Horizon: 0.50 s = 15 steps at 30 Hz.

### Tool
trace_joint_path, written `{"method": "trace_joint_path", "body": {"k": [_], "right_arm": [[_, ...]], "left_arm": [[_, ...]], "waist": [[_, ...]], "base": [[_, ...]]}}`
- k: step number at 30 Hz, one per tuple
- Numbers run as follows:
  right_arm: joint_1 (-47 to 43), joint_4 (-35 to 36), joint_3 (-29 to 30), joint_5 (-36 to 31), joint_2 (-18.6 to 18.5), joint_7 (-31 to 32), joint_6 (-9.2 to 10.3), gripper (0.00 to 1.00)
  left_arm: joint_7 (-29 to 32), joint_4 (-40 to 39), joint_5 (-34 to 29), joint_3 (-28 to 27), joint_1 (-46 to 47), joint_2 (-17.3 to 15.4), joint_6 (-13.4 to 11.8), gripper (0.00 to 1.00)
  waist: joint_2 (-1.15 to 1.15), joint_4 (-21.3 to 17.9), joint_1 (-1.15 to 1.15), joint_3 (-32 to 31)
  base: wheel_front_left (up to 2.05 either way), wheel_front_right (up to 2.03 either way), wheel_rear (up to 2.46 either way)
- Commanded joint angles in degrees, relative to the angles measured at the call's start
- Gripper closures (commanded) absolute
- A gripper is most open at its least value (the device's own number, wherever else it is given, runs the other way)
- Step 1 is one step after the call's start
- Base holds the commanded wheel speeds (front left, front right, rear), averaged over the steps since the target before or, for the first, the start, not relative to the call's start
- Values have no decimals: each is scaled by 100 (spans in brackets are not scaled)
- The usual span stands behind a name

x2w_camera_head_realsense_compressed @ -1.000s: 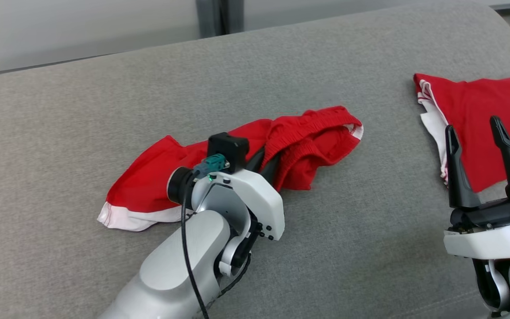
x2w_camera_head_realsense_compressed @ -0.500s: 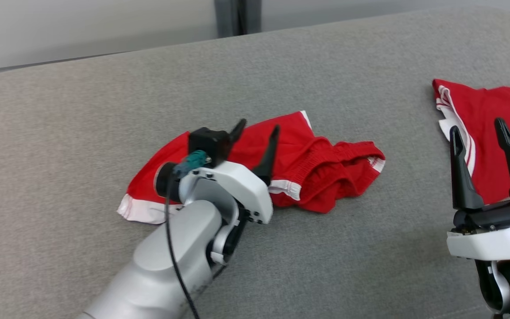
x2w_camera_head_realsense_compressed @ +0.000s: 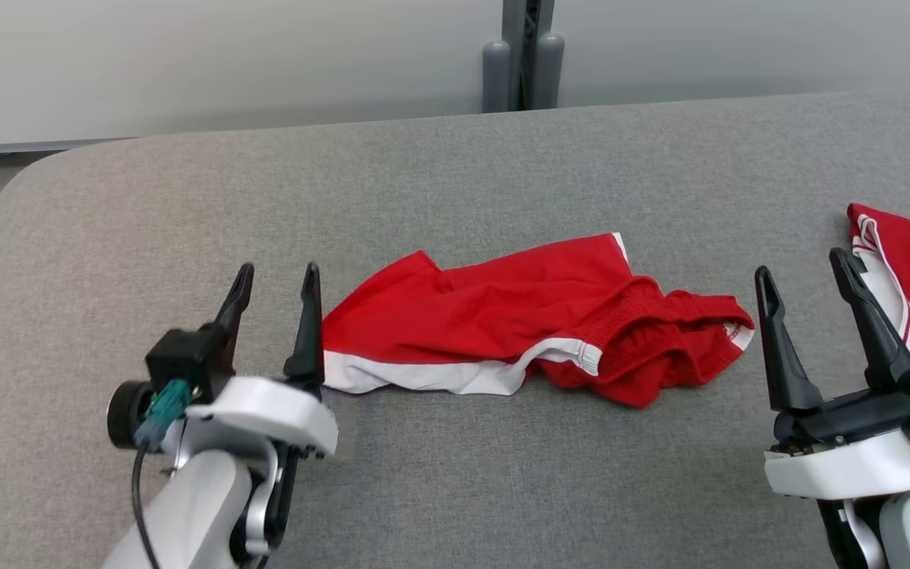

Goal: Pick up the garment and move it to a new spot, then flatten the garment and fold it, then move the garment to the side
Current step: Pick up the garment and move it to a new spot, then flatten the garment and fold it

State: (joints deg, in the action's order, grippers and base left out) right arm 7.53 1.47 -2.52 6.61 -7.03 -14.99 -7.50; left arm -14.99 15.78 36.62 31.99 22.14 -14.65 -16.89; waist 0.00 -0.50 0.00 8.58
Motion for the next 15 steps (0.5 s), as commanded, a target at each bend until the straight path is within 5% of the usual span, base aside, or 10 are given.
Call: {"method": "trace_joint_path", "body": {"k": [1,15], "right_arm": [[-74,15,-9,6,-4,-14,2,0],[-150,-124,-188,61,32,-16,2,0]], "left_arm": [[-20,-129,-110,-102,-89,34,75,0],[-21,-531,-1496,-1875,-1540,1016,1046,0]], "waist": [[0,20,0,-18],[0,-28,0,-99]], "base": [[0,0,0],[0,0,0]]}}
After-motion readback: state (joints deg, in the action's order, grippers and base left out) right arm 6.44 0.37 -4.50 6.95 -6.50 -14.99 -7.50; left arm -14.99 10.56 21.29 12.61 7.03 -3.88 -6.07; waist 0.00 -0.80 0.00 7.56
